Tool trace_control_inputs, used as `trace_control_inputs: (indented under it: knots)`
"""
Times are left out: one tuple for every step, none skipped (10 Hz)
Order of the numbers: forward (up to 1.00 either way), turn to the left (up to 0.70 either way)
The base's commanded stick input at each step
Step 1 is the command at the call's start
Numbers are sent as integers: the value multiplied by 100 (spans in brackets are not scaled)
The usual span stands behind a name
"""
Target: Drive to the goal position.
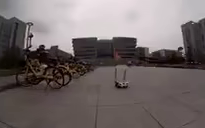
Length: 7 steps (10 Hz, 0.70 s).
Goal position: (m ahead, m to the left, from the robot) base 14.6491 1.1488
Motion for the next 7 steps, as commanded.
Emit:
trace_control_inputs:
  knots:
    - [100,0]
    - [100,0]
    - [100,0]
    - [100,0]
    - [100,0]
    - [100,0]
    - [100,0]
